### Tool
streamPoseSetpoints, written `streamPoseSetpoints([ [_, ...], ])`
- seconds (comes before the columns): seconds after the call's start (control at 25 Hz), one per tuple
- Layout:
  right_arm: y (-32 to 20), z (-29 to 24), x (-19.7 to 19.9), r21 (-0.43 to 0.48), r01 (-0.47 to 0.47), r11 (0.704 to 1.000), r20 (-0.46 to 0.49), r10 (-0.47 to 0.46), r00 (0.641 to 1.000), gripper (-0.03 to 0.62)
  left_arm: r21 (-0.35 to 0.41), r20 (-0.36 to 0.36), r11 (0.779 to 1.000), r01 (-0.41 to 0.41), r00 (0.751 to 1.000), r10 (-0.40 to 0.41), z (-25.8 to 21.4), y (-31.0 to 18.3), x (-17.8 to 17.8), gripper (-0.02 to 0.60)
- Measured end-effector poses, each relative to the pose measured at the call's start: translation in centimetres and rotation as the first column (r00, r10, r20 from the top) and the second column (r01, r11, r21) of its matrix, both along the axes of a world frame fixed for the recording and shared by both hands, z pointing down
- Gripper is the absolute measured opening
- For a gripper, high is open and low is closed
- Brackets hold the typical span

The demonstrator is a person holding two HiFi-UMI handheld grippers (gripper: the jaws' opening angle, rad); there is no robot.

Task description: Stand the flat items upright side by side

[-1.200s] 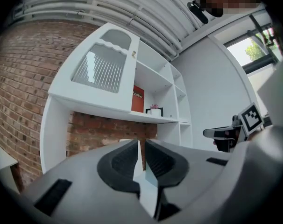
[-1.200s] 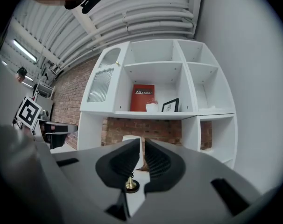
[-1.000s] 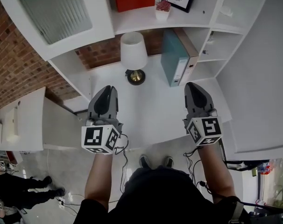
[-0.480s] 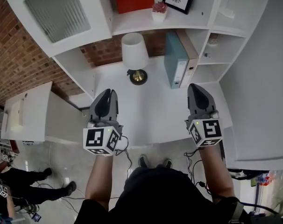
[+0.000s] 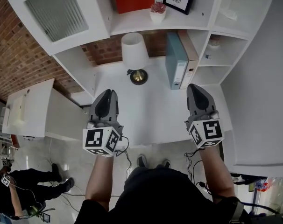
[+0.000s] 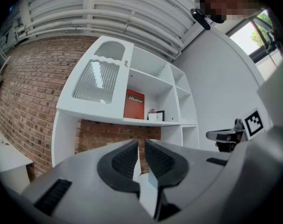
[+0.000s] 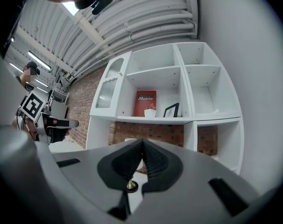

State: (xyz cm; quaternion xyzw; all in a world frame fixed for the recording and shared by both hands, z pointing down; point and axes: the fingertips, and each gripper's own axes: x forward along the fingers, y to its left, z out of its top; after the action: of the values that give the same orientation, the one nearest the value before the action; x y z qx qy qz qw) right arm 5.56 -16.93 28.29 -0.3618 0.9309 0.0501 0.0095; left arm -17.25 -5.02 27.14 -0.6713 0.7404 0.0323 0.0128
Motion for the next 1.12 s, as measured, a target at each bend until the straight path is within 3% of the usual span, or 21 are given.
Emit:
streamPoseSetpoints([
  [1.12, -0.7, -0.3, 0.2, -0.001, -0.011, 1.0, 0.002, 0.011, 1.0, 0.0, -0.016, -0.021, 1.0, -0.024, 0.999, 0.024, 0.1, -1.4, 0.5, 0.043],
])
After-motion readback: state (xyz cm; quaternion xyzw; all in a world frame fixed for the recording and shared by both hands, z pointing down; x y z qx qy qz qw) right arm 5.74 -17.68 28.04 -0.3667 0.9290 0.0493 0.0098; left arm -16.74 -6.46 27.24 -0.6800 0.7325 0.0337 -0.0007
